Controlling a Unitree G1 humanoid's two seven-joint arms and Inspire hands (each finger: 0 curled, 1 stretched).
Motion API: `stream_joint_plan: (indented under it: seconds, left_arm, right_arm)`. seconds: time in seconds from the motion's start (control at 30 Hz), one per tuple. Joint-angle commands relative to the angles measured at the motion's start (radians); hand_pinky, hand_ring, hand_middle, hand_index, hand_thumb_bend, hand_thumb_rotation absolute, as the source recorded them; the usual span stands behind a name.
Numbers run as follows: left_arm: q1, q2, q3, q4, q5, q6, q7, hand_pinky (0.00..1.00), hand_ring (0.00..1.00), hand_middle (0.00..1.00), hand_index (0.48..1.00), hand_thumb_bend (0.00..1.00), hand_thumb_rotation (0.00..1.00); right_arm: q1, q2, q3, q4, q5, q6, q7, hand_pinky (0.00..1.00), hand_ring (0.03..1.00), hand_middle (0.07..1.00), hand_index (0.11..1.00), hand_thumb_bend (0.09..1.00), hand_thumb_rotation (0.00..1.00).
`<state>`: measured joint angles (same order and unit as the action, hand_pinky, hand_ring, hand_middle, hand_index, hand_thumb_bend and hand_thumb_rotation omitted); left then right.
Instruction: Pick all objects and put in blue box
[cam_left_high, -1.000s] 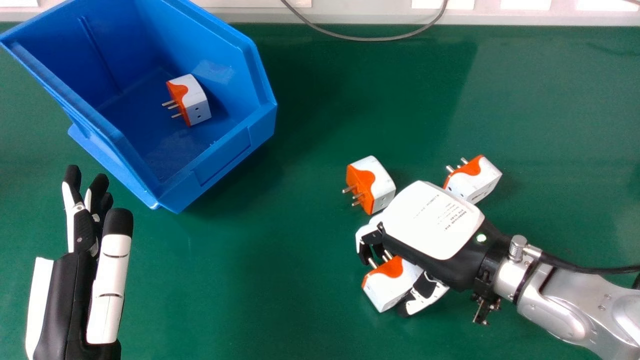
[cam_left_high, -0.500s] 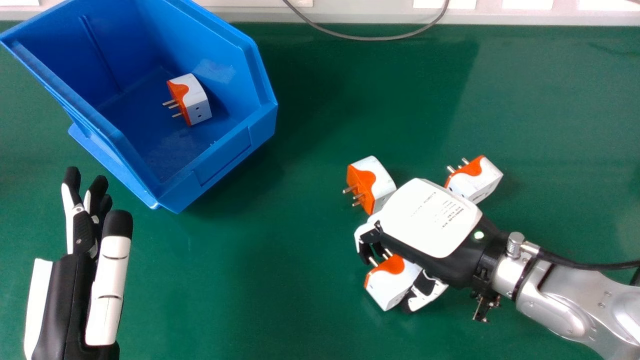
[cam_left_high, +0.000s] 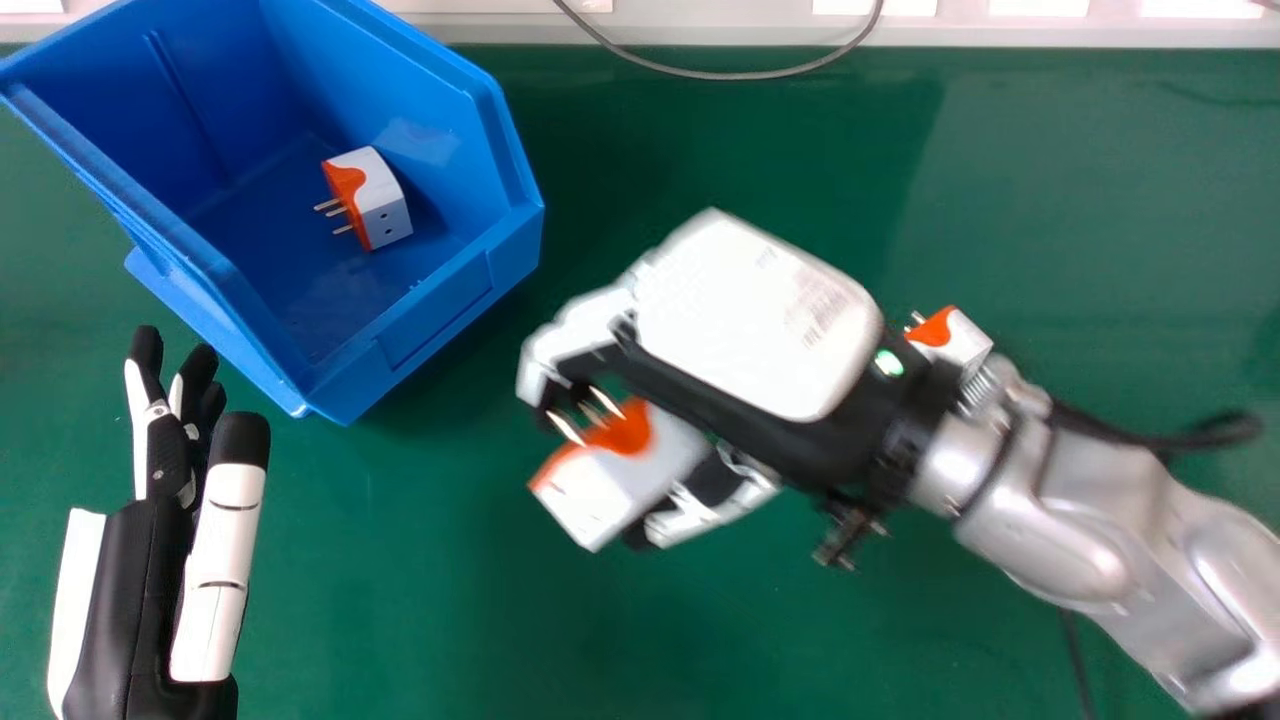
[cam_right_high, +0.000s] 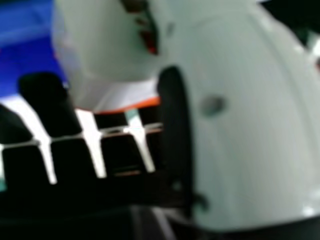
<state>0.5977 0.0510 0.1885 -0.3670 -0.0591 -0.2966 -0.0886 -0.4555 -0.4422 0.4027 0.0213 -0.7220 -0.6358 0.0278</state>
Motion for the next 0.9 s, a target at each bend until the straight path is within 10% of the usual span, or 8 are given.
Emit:
stream_joint_plan:
  seconds: [0.0,0.73,0.87]
  left_arm:
    - [-0.007,0.009,0.010,-0.010,-0.012,-0.002,-0.002,1.00,1.00,1.00,1.000,0.68,0.92]
    - [-0.003,-0.012,0.000,-0.011,-0.006,-0.018,0.021,1.00,1.00,1.00,1.000,0.68,0.90]
    - [0.005,-0.015,-0.004,-0.018,-0.002,-0.021,0.024,1.00,1.00,1.00,1.000,0.67,0.90]
  right_arm:
    - [-0.103,0.067,0.003,0.061,-0.012,-0.023,-0.062,0.12,0.158,0.459,0.481,0.522,0.00]
    - [-0.803,0.481,0.168,0.919,-0.219,0.309,-0.286,0.11,0.162,0.448,0.487,0.519,0.00]
    - [-0.890,0.541,0.184,1.056,-0.211,0.338,-0.336,0.22,0.312,0.492,0.513,0.508,0.00]
